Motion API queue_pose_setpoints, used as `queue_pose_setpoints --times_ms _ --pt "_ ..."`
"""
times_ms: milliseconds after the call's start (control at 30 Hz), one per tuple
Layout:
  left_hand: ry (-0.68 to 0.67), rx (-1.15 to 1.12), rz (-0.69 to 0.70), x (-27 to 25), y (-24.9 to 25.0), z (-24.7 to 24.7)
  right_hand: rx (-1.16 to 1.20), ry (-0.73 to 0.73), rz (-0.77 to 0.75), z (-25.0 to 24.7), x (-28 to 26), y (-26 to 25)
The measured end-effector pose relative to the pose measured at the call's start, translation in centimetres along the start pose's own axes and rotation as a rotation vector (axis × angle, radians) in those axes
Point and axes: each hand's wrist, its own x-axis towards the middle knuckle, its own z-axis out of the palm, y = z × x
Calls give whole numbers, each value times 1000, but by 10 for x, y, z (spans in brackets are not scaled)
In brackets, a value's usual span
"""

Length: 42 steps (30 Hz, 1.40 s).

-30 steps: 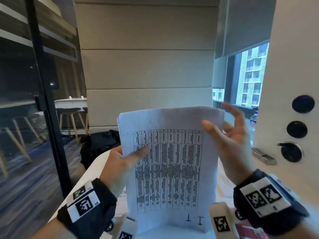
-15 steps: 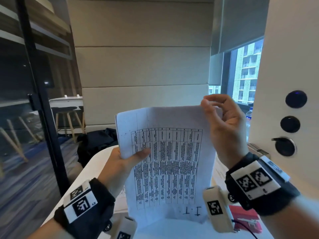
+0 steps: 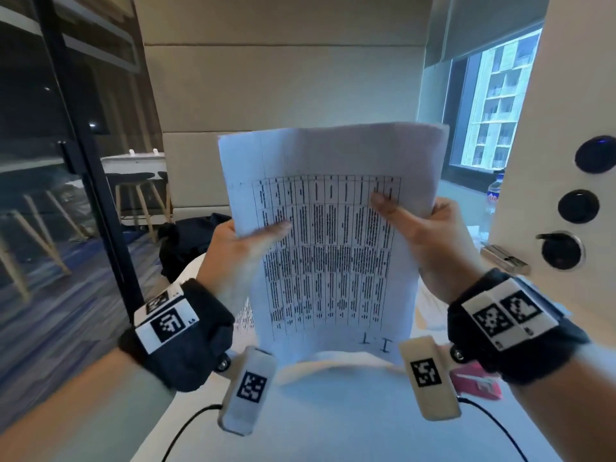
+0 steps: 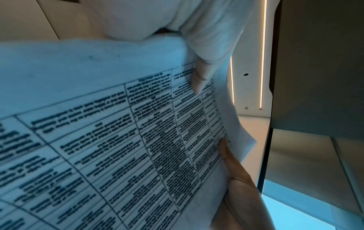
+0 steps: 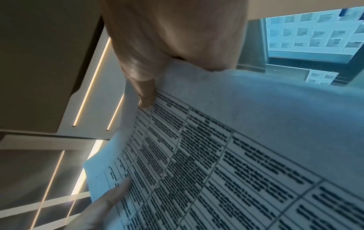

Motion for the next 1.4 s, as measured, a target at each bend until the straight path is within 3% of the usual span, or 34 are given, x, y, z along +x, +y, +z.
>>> queue_pose_setpoints --times_ms 167,300,433,533,633,700,833,933,1000,1067,1167,1233,1333,1400 --pt "-67 33 -81 -23 -33 -5 -36 -77 169 -9 -21 28" --pt "-49 151 -203 -45 -69 -7 -131 -147 316 -18 -40 61" --pt "-3 222 -198 -46 -75 -4 -287 -286 368 -31 -41 75" --pt "29 241 -180 -39 -80 -6 -630 -516 404 -52 -33 79" --pt "46 245 -198 -34 -87 -10 -1170 -840 454 -73 -31 82" --pt "43 262 -210 -33 -94 -15 -1499 -966 487 -83 -34 84" --pt "16 259 -286 -33 -106 -21 -1591 -1028 490 -93 -36 84" --pt "16 249 -320 -36 -107 -21 -1378 -924 549 -104 -26 86" --pt "29 248 -327 -38 -107 -22 -1027 -678 575 -105 -18 84" --pt "13 240 -337 -40 -109 -23 -694 -362 506 -97 -10 77" --pt "-29 258 -320 -43 -109 -21 -494 58 227 -77 6 58" --pt "-55 212 -332 -43 -106 -17 -198 226 -50 -58 17 36" --pt "-90 169 -351 -47 -94 -6 111 207 -471 -27 30 2" --pt "-166 137 -348 -52 -92 0 126 174 -583 -9 37 -13"
